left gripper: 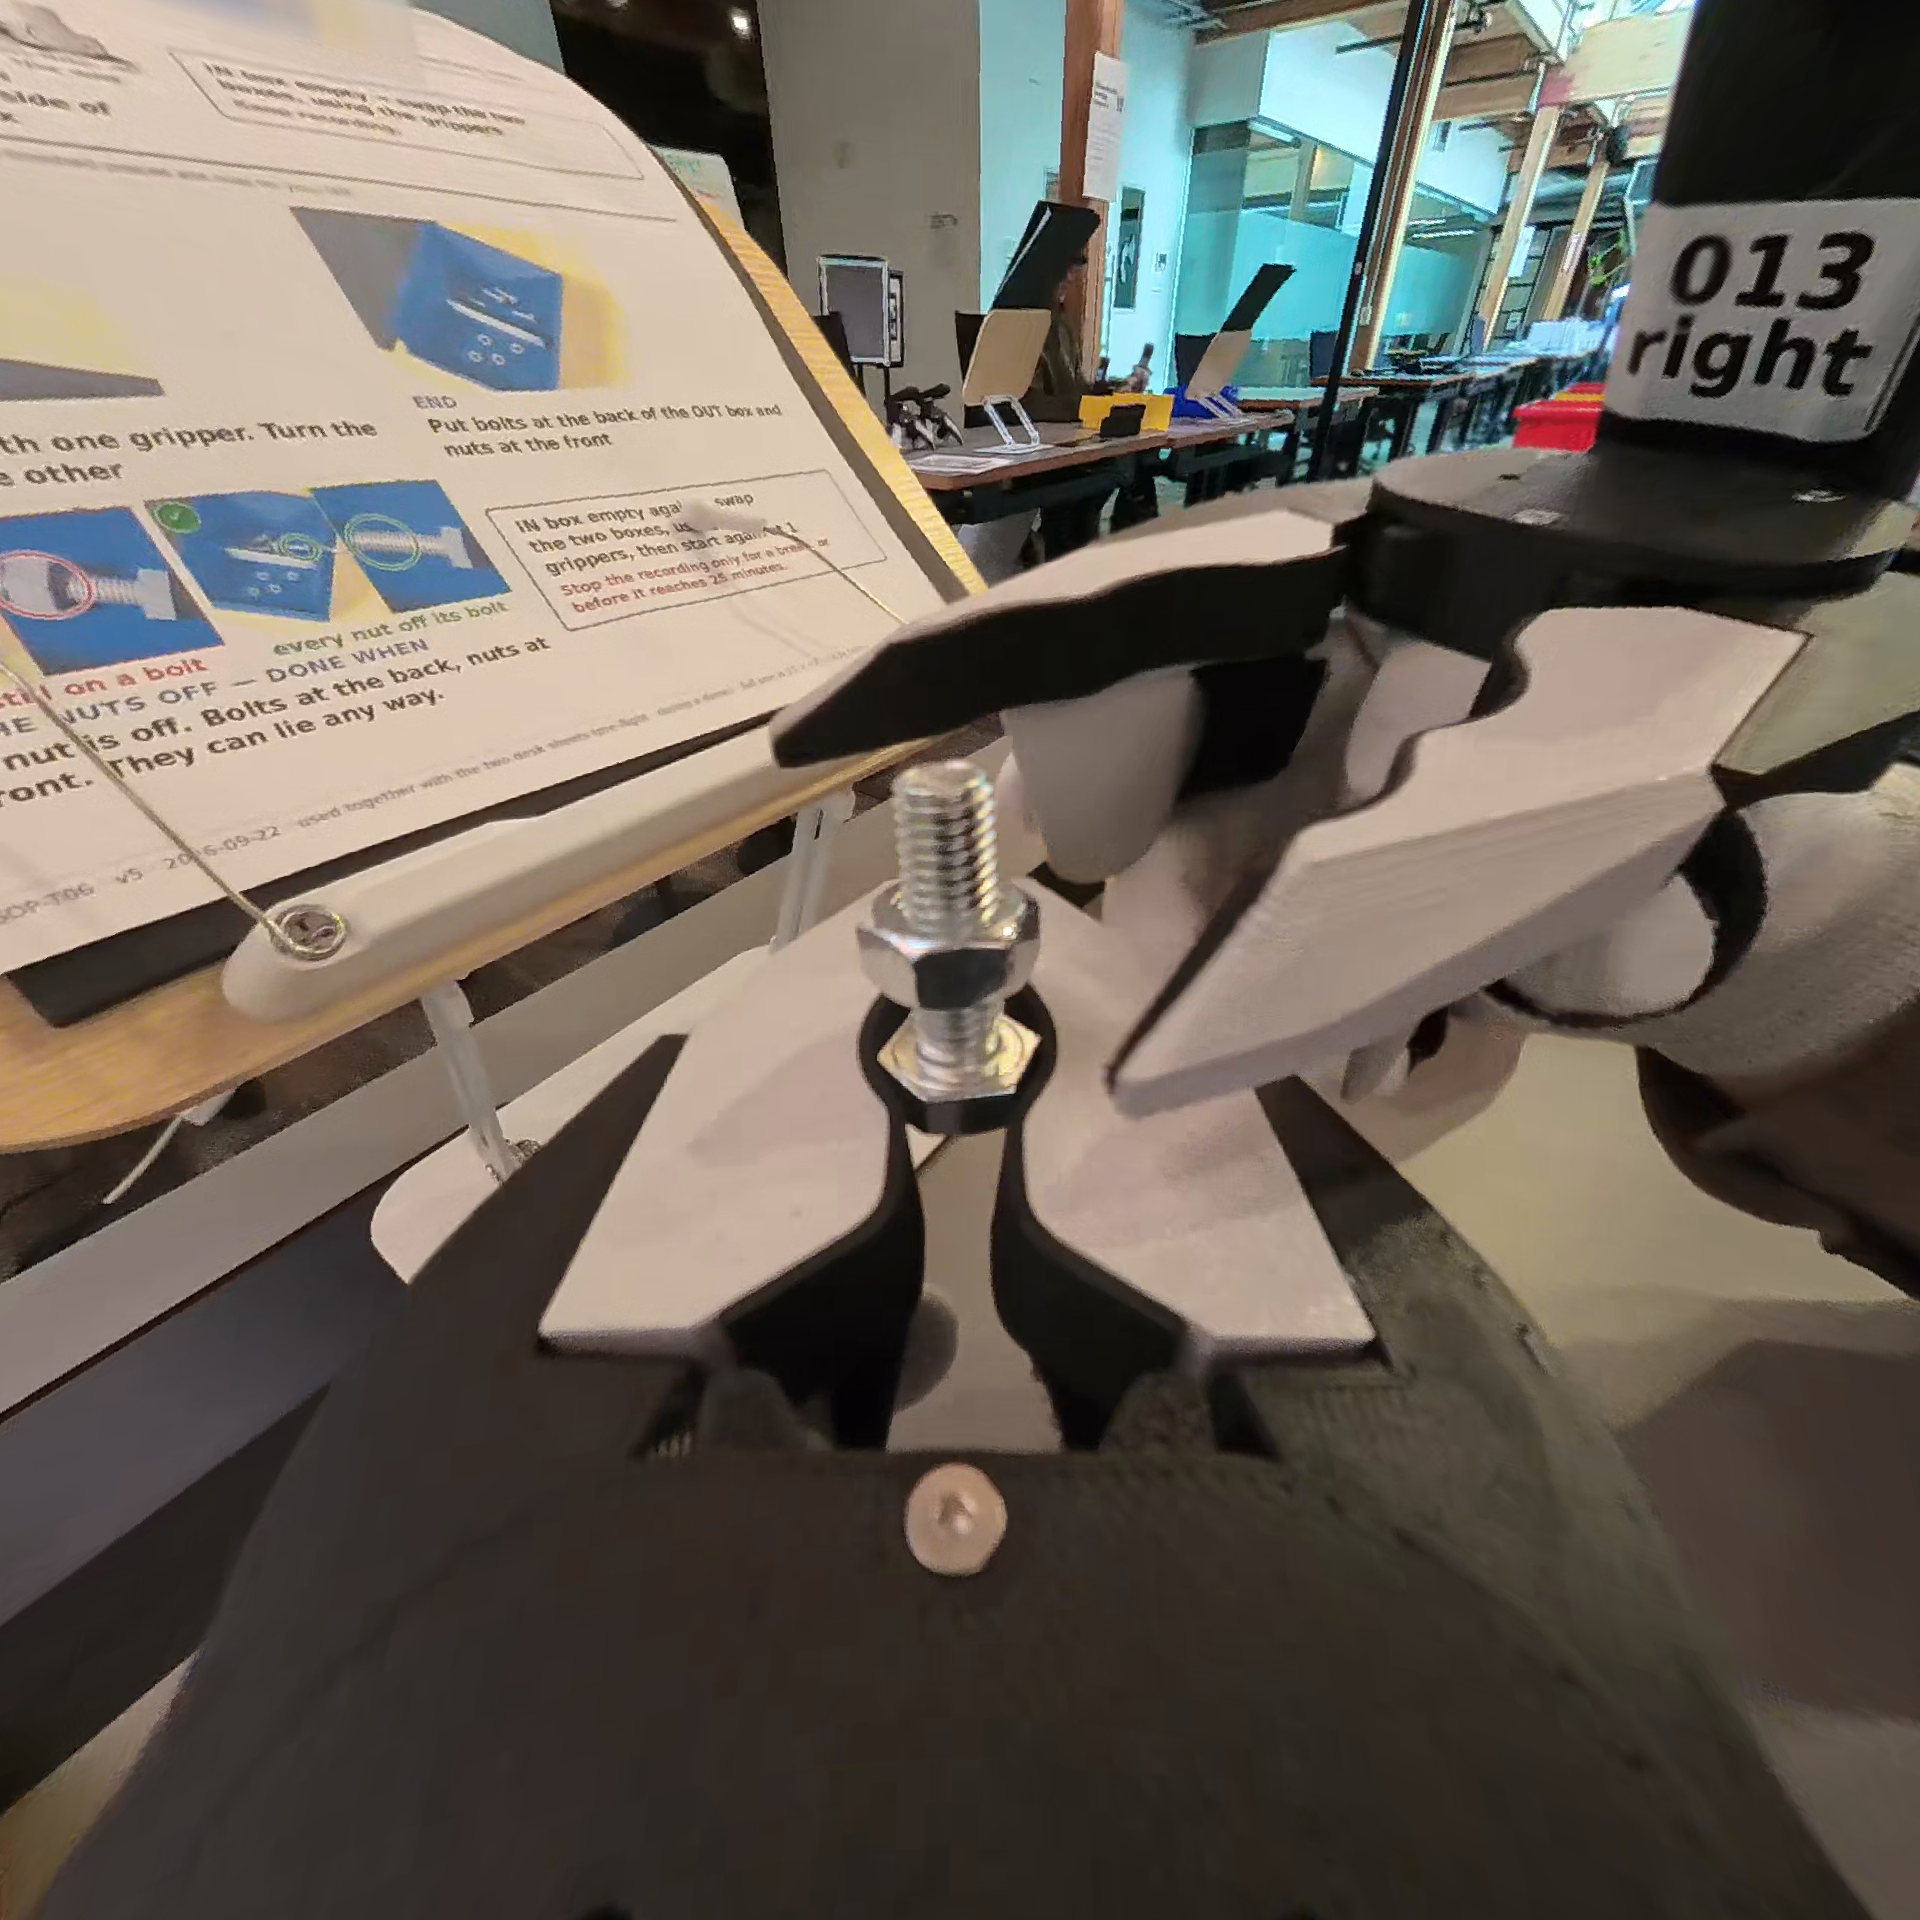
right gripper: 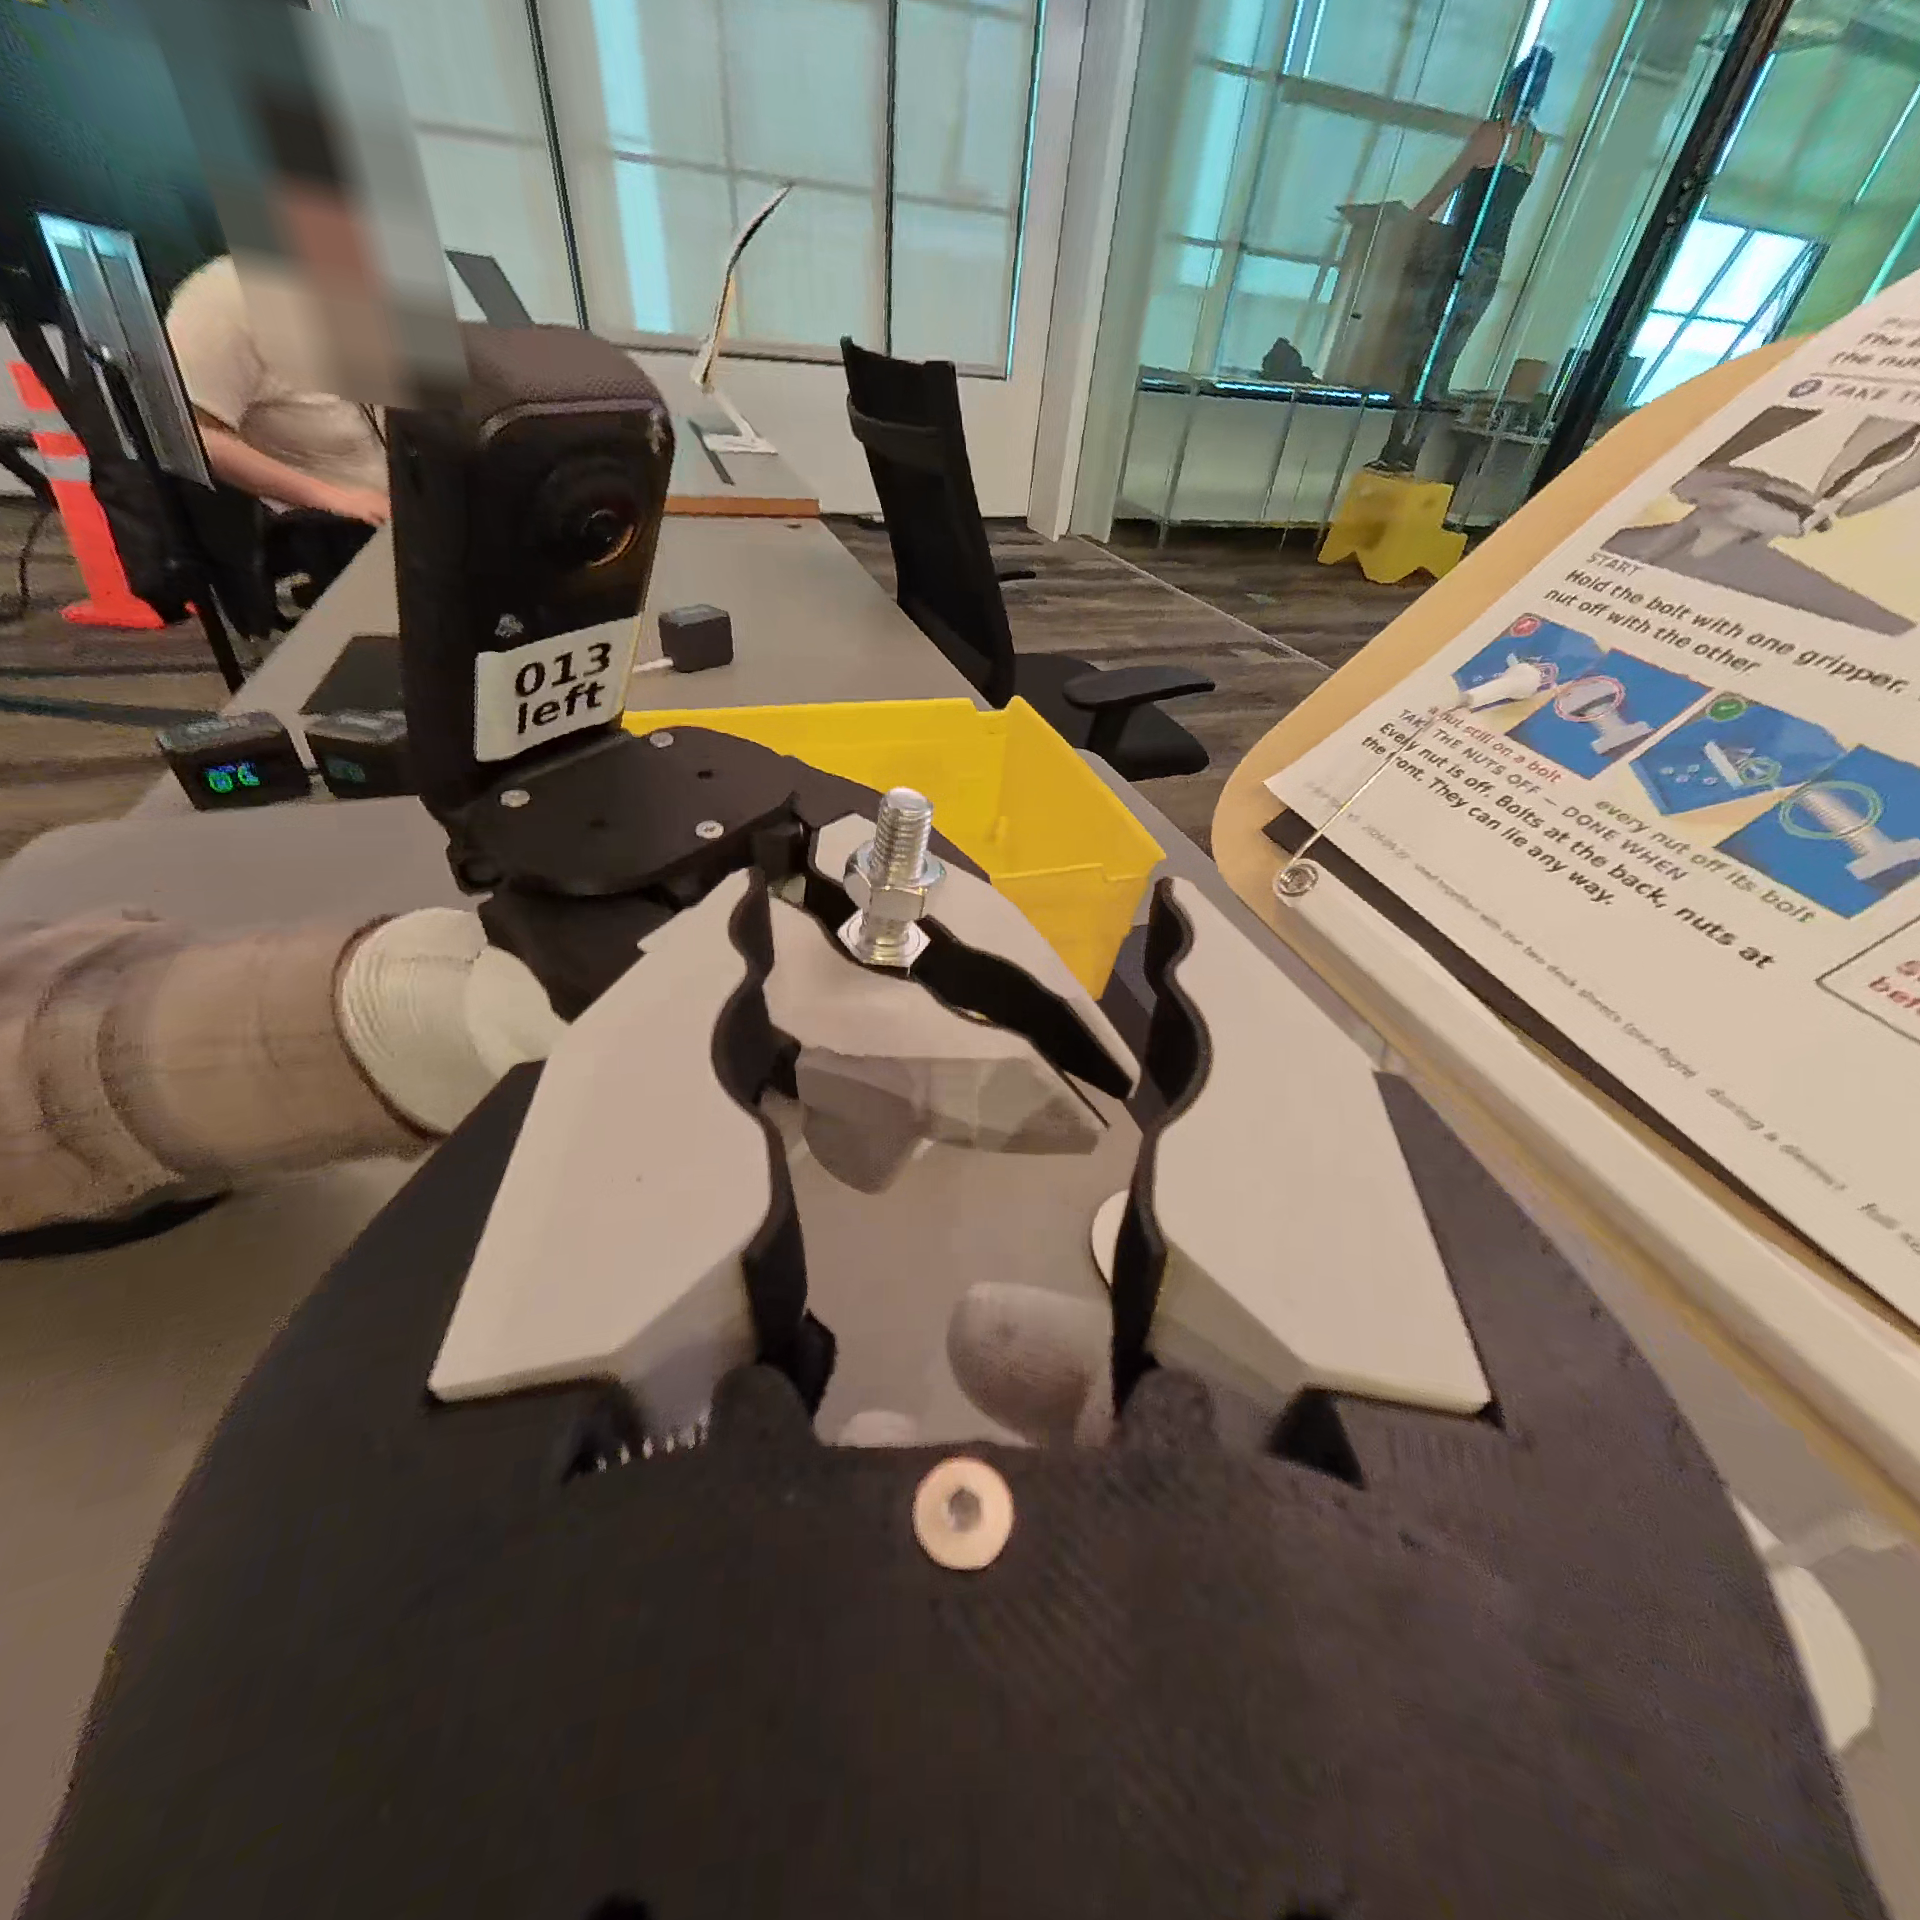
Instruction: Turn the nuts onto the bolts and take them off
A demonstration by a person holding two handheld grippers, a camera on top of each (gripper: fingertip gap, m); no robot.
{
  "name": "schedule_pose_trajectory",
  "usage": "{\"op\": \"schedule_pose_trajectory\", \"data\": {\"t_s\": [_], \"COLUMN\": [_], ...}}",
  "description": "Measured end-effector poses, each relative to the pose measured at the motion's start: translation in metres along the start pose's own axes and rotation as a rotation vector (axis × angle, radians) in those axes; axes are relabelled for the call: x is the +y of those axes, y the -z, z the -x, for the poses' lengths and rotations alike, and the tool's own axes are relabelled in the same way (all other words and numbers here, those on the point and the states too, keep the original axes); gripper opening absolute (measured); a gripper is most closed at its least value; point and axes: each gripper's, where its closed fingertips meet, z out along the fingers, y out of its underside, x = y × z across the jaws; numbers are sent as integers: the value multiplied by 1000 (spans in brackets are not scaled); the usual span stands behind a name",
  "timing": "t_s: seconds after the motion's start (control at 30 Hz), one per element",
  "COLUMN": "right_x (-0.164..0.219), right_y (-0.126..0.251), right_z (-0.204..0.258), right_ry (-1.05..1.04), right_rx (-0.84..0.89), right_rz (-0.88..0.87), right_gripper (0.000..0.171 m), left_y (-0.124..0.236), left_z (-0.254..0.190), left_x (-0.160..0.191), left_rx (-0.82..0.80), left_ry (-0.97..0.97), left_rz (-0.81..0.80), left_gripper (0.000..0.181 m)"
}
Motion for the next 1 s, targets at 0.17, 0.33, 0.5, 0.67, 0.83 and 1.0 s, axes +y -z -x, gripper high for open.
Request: {"op": "schedule_pose_trajectory", "data": {"t_s": [0.17, 0.33, 0.5, 0.67, 0.83, 1.0], "right_x": [1, 1, -6, -19, -17, -12], "right_y": [-3, 4, 46, 27, 9, 6], "right_z": [-4, -13, -67, -22, -5, -6], "right_ry": [-34, -16, -146, -57, -33, -40], "right_rx": [25, 52, 186, 36, 33, 49], "right_rz": [-17, -7, -67, -75, -56, -39], "right_gripper": [62, 60, 52, 69, 74, 75], "left_y": [0, 4, 13, 8, 5, 4], "left_z": [1, 2, 10, 4, -1, -6], "left_x": [-2, -9, -23, -17, -15, -14], "left_rx": [-42, -43, -68, -57, -58, -51], "left_ry": [-17, -8, 1, -16, -33, -50], "left_rz": [-18, -53, -104, -80, -70, -69], "left_gripper": [11, 11, 11, 11, 11, 11]}}
